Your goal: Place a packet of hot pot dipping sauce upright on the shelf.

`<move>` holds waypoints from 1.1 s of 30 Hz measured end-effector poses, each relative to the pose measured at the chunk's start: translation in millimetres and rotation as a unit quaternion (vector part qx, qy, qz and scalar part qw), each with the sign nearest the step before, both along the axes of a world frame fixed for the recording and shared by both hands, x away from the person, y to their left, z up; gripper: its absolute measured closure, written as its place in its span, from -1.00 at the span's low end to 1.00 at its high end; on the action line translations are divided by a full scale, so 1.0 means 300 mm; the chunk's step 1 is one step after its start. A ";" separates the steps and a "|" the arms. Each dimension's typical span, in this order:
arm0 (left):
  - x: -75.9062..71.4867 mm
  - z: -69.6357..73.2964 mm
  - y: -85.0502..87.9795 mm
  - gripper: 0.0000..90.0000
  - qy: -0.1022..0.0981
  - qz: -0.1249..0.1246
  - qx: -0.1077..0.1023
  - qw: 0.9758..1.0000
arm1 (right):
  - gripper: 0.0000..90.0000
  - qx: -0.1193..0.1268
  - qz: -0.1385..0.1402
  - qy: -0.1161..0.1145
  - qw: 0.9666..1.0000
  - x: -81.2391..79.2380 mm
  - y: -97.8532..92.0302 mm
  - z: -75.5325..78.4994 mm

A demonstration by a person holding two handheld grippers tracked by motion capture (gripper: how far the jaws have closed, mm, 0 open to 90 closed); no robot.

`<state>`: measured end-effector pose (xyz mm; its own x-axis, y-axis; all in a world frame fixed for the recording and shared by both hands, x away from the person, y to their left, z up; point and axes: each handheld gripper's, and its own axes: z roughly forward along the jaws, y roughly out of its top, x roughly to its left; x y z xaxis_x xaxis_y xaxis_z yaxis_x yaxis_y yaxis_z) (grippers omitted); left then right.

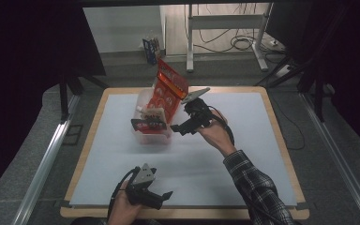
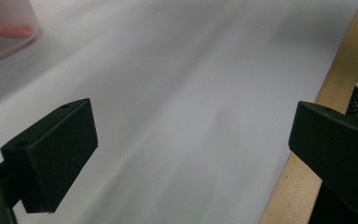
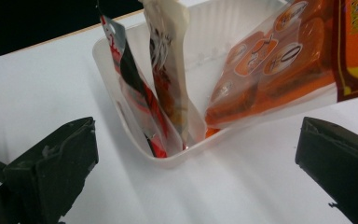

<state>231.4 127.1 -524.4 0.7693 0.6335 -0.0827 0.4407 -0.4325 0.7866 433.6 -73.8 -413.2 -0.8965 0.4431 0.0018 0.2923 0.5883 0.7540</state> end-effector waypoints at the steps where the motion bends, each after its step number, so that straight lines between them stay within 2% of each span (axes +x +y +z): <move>1: 0.000 0.000 -0.001 -0.98 0.000 0.000 0.002 1.000 | -1.00 -0.001 0.001 0.000 1.000 -0.002 -0.002 -0.002; 21: 0.001 -0.002 0.000 -0.99 -0.001 0.000 0.002 1.000 | -1.00 -0.001 0.008 -0.004 1.000 -0.078 -0.055 -0.031; 33: 0.000 -0.002 -0.001 -0.99 -0.001 0.000 0.001 1.000 | -1.00 0.018 0.007 -0.012 1.000 -0.137 -0.107 -0.051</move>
